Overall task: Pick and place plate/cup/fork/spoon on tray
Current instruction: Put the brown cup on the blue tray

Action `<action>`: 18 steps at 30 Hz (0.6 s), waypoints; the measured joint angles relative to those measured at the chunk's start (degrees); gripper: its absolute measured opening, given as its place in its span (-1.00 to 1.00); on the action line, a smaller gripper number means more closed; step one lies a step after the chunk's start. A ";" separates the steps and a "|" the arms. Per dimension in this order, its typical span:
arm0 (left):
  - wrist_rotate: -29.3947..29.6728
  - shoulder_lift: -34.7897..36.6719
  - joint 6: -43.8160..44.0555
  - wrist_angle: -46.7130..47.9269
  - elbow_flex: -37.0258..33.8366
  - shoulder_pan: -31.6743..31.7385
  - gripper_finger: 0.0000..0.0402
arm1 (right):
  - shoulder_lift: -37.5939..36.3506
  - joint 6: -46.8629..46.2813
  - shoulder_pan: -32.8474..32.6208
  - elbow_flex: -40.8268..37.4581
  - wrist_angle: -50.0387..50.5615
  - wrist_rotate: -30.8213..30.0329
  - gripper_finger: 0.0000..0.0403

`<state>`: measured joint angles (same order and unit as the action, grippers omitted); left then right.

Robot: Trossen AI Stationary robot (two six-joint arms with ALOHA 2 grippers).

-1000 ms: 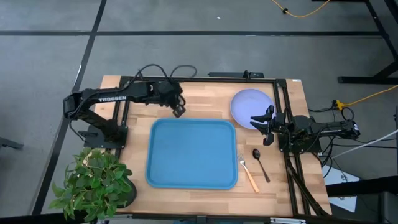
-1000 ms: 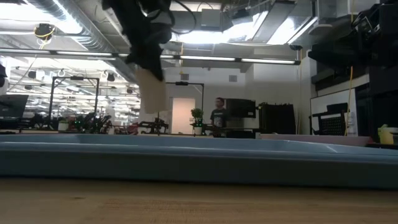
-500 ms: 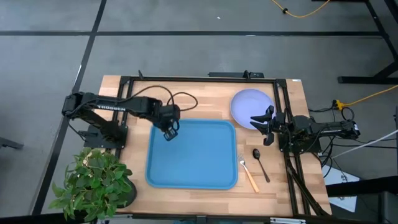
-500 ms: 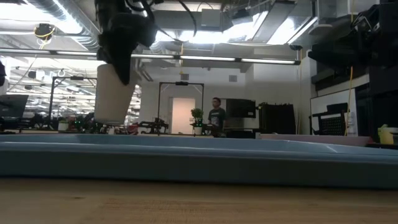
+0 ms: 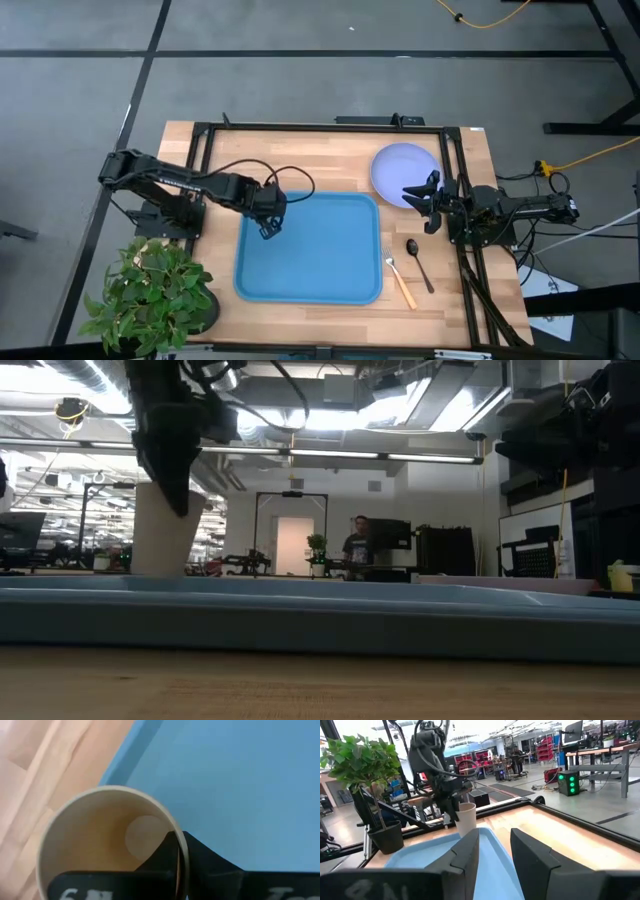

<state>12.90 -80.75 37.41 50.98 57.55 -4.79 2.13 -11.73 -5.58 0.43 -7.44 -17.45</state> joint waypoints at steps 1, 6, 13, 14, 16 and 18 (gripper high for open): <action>0.06 0.00 0.00 -0.81 -0.65 -0.08 -0.97 | 0.00 0.00 -0.01 0.00 -0.02 -0.14 -0.42; 0.31 0.00 0.00 -4.66 -3.36 -0.08 -0.96 | -0.01 0.04 0.01 0.00 -0.04 -0.92 -0.42; 3.20 0.00 -0.03 -4.82 -3.79 -0.05 -0.87 | 0.00 0.17 0.01 0.00 -0.02 -0.94 -0.42; 3.20 0.00 -0.03 -4.86 -3.79 -0.08 -0.86 | 0.00 0.17 0.01 0.00 -0.02 -0.94 -0.42; 3.08 0.00 -0.03 -4.87 -3.79 -0.08 -0.84 | 0.00 0.17 0.01 0.00 -0.03 -0.94 -0.42; 2.85 0.00 -0.05 -4.87 -3.79 -0.08 -0.82 | 0.00 0.17 0.01 0.00 -0.02 -0.94 -0.42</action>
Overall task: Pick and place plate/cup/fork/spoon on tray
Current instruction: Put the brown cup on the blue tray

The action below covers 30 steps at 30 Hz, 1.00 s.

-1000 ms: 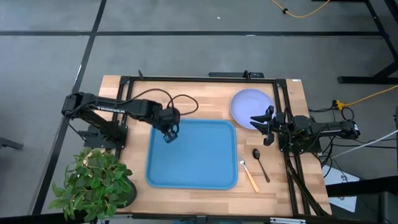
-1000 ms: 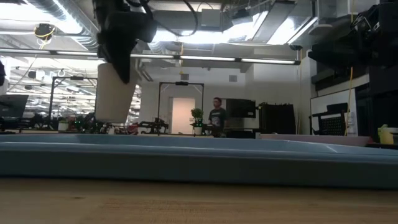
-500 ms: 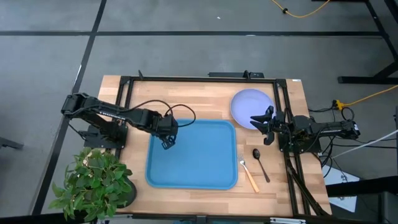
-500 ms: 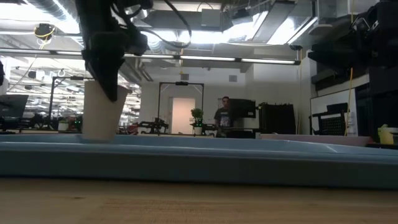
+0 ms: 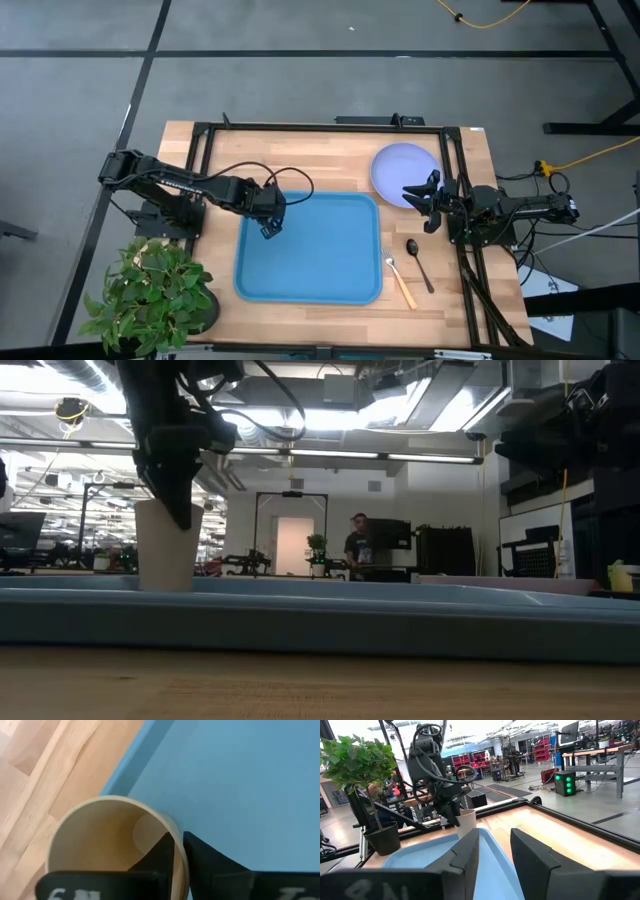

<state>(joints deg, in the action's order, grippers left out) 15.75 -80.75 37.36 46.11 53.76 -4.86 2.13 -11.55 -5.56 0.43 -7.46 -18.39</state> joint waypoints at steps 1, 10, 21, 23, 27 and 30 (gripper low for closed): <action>-0.02 0.00 0.00 0.00 0.00 0.00 -0.82 | 0.00 0.00 0.00 0.00 0.00 0.00 -0.42; -0.36 0.00 0.00 0.02 0.00 0.00 -0.86 | 0.00 0.20 0.00 0.00 0.00 -0.04 -0.42; 1.86 0.00 -0.33 -0.20 0.00 0.00 -0.61 | 0.00 0.15 -0.02 0.00 0.02 -0.09 -0.42; 1.22 0.00 -0.15 -0.42 0.00 0.00 -0.55 | 0.00 0.18 0.00 0.00 0.02 -0.09 -0.42; 1.07 0.00 -0.13 -0.35 0.06 0.00 -0.50 | 0.00 0.20 0.00 0.00 0.02 -0.09 -0.42; 1.07 -0.02 -0.41 -0.10 1.62 0.00 -0.51 | 0.00 0.20 0.00 0.00 0.02 -0.09 -0.42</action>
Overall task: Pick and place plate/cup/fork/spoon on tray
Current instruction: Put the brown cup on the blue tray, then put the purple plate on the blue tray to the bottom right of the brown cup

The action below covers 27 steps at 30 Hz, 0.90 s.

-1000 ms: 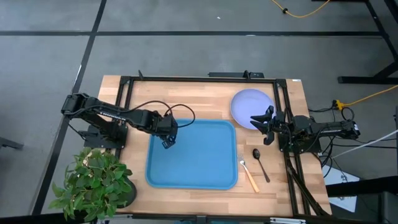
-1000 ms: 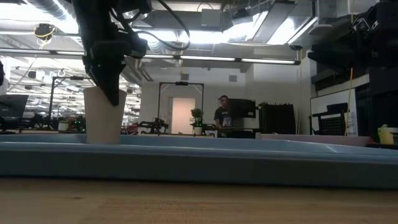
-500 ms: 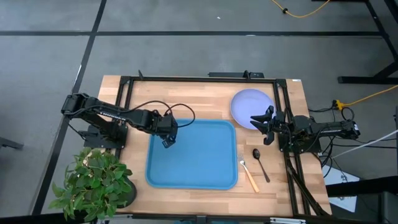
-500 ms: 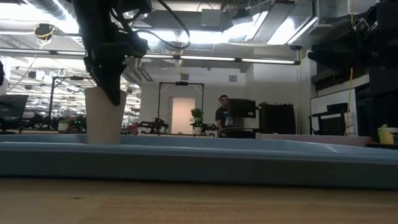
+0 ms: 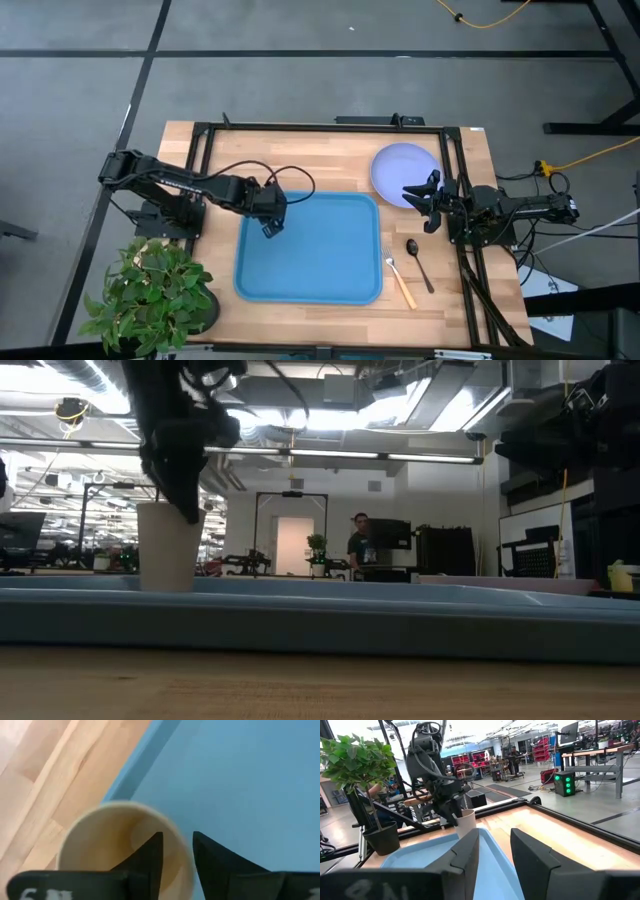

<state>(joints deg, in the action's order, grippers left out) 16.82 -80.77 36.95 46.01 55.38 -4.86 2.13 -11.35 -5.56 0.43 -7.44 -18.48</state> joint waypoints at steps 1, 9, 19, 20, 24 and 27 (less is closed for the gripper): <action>0.00 0.00 -0.53 0.09 0.87 0.00 -0.51 | 0.00 -0.04 0.00 0.00 0.00 0.00 -0.42; 0.64 0.00 -4.50 6.17 7.93 0.00 -0.50 | 0.00 -0.13 0.00 0.00 0.03 0.00 -0.42; 4.01 0.00 -4.68 7.27 11.43 0.02 -0.50 | -0.02 -0.15 0.00 0.00 0.28 0.02 -0.42; 4.17 0.00 -4.69 7.34 11.43 0.02 -0.50 | -0.01 -0.15 0.00 0.00 0.40 0.03 -0.42; 5.20 0.00 -4.70 7.35 11.43 0.02 -0.50 | -0.02 -0.17 0.00 0.00 1.70 0.04 -0.42; 5.20 0.00 -4.69 7.36 11.43 0.09 -0.50 | 0.00 -0.39 0.00 0.00 2.81 0.04 -0.42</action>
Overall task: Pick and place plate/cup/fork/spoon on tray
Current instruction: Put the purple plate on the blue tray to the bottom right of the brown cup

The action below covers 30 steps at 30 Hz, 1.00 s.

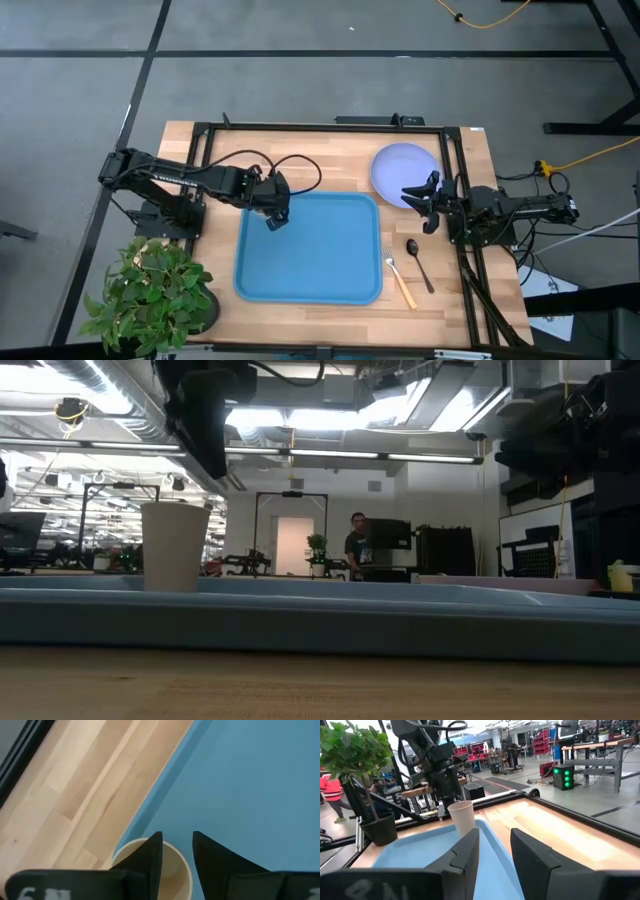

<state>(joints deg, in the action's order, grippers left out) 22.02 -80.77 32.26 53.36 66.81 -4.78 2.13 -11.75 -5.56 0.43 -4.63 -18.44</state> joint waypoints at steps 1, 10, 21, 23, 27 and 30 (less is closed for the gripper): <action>-0.02 0.00 -0.18 -0.02 0.00 0.00 -0.50 | 0.00 -0.10 0.00 0.00 0.03 0.00 -0.42; 0.65 0.00 -12.00 -8.13 0.00 3.28 -0.50 | 0.00 3.72 -0.01 0.00 -9.00 0.00 -0.42; -0.32 -0.50 -23.72 -33.25 0.00 16.25 -0.50 | -0.02 19.41 0.00 0.02 -20.61 -0.16 -0.42; -0.27 -0.57 -25.19 -35.78 0.00 17.67 -0.50 | 0.00 19.62 -0.02 0.02 -20.96 -2.05 -0.42; -0.28 -0.59 -25.66 -37.15 0.00 19.61 -0.50 | 0.00 19.85 0.00 0.02 -23.71 -11.80 -0.42; 1.09 -0.59 -28.24 -37.13 0.00 21.08 -0.50 | 0.00 20.68 0.04 0.02 -27.81 -15.08 -0.42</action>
<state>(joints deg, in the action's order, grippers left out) 23.11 -81.36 4.02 16.23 66.81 16.30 2.13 8.93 -5.52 0.45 -32.44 -33.52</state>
